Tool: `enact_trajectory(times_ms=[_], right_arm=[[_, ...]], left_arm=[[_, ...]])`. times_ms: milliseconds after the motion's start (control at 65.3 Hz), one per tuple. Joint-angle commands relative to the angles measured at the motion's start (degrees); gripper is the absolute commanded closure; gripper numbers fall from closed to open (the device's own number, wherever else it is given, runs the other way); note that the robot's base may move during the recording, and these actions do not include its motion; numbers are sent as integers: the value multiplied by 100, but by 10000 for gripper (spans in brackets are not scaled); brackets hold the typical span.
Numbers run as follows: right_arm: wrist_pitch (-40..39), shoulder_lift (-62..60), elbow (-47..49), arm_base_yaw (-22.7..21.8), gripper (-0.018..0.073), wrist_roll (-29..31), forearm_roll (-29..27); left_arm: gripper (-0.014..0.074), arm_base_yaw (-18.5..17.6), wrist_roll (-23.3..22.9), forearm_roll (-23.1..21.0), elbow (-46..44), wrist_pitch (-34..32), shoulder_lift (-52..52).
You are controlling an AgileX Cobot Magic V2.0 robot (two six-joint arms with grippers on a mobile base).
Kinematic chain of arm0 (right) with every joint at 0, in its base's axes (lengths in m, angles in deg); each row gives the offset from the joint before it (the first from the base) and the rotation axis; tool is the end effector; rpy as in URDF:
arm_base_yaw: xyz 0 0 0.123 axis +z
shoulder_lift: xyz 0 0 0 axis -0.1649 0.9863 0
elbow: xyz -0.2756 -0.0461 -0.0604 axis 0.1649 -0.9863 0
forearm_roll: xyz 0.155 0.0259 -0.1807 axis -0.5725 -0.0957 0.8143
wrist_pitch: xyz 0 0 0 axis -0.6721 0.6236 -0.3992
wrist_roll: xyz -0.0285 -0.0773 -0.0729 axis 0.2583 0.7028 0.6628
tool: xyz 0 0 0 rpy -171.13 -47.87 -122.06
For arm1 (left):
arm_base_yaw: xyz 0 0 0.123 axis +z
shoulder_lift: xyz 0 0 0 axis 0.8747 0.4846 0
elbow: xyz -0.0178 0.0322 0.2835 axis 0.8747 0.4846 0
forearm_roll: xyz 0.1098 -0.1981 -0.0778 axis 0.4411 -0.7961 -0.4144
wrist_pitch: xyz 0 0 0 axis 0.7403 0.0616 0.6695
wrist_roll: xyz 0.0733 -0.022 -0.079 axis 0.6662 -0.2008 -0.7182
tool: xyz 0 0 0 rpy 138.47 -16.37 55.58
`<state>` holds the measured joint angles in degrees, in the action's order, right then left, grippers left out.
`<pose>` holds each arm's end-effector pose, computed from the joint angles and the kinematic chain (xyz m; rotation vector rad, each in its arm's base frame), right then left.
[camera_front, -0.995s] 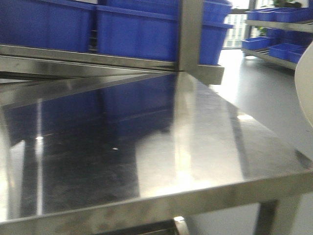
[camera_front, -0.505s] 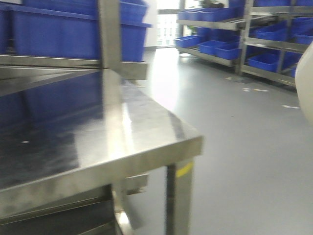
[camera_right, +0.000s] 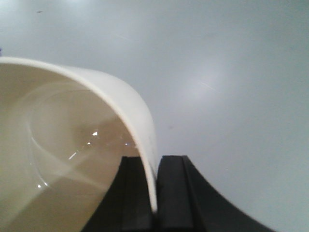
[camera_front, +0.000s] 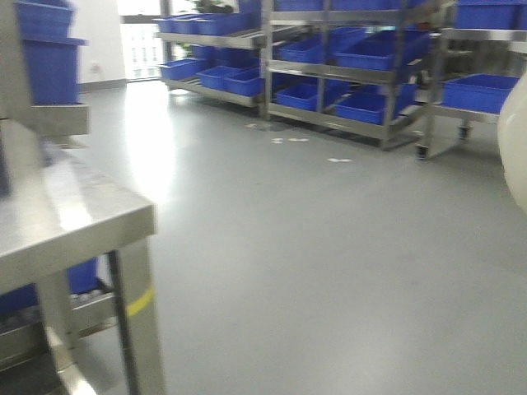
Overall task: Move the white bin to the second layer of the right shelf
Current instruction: 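Turn the base away from the table carrying the bin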
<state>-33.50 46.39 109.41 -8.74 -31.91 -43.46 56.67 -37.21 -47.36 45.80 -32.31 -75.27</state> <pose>0.0920 0.0012 0.2882 0.1247 2.0755 0.0893 0.0615 -0.0046 0.1954 0.0980 1.6377 -0.0247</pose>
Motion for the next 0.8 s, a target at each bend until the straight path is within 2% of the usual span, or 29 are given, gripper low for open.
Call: enact_trajectory(times_ms=[0, 781], right_arm=[[-515, -6, 176, -24, 483, -21, 0], [-515, -6, 176, -24, 483, -21, 0]], left_arm=[[512, -22, -30, -35, 211, -489, -92], [512, -22, -30, -35, 211, -489, -92]])
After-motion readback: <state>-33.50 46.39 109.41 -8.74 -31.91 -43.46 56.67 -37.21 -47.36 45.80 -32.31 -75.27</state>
